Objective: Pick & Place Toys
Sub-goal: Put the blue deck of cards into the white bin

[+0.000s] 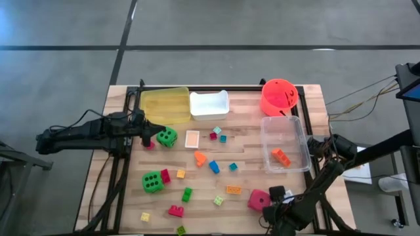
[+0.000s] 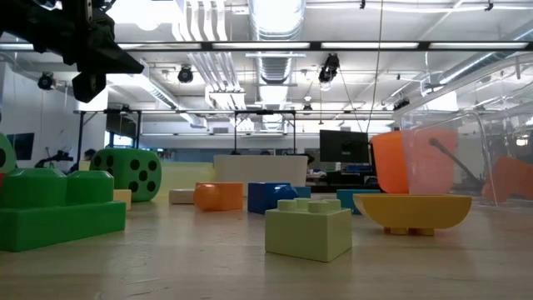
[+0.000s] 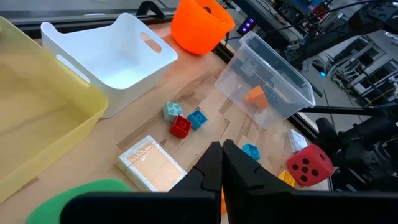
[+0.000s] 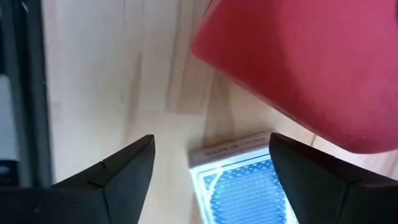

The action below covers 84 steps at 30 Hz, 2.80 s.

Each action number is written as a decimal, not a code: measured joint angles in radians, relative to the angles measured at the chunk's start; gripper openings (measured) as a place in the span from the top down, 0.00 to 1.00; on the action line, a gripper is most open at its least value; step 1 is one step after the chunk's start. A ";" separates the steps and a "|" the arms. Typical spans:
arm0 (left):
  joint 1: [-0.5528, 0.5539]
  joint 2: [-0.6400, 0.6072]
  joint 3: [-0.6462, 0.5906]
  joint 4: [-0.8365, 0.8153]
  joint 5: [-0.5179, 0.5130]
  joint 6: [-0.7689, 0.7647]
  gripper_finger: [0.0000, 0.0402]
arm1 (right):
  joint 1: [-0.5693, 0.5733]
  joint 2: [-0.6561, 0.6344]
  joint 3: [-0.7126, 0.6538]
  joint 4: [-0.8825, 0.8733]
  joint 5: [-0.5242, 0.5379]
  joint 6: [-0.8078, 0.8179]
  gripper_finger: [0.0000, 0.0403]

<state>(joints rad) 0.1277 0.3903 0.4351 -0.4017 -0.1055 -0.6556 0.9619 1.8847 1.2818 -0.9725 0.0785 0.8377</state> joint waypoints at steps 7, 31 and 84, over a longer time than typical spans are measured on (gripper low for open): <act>0.000 0.000 0.000 0.000 0.000 0.000 1.00 | 0.000 0.000 -0.061 -0.015 0.000 -0.045 0.15; 0.000 0.000 0.000 0.000 0.000 0.001 1.00 | -0.001 -0.004 -0.146 0.043 -0.057 -0.077 0.27; 0.000 0.232 0.001 0.186 -0.045 -0.124 1.00 | -0.064 0.000 0.397 -0.360 0.570 0.228 0.28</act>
<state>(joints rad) 0.1280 0.6225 0.4359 -0.2155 -0.1505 -0.7794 0.8981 1.8843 1.6792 -1.3323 0.6481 1.0661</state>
